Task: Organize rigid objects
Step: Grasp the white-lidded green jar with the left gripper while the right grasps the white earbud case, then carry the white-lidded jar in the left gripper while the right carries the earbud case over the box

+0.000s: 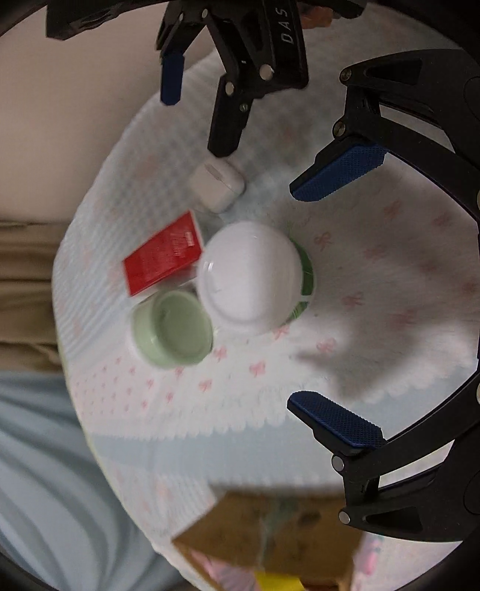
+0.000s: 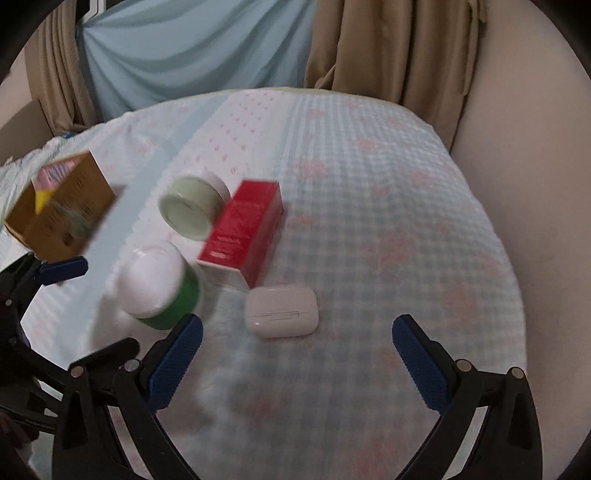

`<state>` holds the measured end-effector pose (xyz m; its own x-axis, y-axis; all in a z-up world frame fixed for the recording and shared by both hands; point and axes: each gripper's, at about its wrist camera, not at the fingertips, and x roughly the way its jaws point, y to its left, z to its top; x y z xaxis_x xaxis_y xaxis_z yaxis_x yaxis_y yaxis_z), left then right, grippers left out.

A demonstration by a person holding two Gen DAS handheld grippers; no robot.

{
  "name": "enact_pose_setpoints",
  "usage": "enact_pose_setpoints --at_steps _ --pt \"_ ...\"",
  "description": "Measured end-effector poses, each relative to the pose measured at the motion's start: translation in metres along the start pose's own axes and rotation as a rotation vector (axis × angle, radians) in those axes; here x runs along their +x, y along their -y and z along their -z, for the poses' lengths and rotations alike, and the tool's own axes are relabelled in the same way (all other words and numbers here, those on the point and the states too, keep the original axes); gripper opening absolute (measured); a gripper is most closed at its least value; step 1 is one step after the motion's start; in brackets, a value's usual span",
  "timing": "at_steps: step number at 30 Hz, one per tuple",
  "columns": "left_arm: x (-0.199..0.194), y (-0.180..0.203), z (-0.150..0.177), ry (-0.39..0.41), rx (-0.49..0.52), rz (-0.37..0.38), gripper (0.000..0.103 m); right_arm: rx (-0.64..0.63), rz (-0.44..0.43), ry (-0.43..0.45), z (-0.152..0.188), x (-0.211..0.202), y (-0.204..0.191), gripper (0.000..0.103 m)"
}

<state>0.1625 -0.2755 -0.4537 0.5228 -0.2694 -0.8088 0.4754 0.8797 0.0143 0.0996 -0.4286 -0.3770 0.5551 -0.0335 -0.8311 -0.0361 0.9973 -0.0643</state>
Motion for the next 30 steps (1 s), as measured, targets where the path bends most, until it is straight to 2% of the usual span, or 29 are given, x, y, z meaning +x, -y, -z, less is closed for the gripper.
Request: enact_pose_setpoints --at_steps 4,6,9,10,15,18,20,30 --pt "0.021 -0.001 0.0 0.019 0.04 0.033 0.099 -0.047 -0.003 0.012 0.006 0.03 -0.002 0.096" --pt "0.031 0.001 -0.001 0.026 0.055 0.051 0.092 -0.068 -0.007 0.016 0.008 0.04 -0.004 0.093" --pt "0.044 0.006 -0.001 0.015 0.078 0.08 0.081 -0.084 -0.02 0.005 0.01 0.053 -0.007 0.082" --pt "0.045 0.007 -0.001 0.017 0.082 0.073 0.081 -0.087 -0.017 -0.002 0.012 0.056 -0.008 0.081" --pt "0.05 0.004 -0.009 0.031 0.049 0.083 0.078 -0.09 0.001 0.016 0.013 0.055 -0.008 0.073" --pt "0.052 0.002 -0.012 0.03 0.046 0.082 0.068 -0.096 -0.006 0.016 0.011 0.057 -0.009 0.065" --pt "0.053 0.0 -0.014 0.027 0.05 0.092 0.068 -0.117 -0.014 0.014 0.011 0.059 -0.013 0.056" --pt "0.045 -0.003 -0.012 0.016 0.035 0.086 0.068 -0.094 -0.013 -0.005 0.005 0.058 -0.018 0.056"
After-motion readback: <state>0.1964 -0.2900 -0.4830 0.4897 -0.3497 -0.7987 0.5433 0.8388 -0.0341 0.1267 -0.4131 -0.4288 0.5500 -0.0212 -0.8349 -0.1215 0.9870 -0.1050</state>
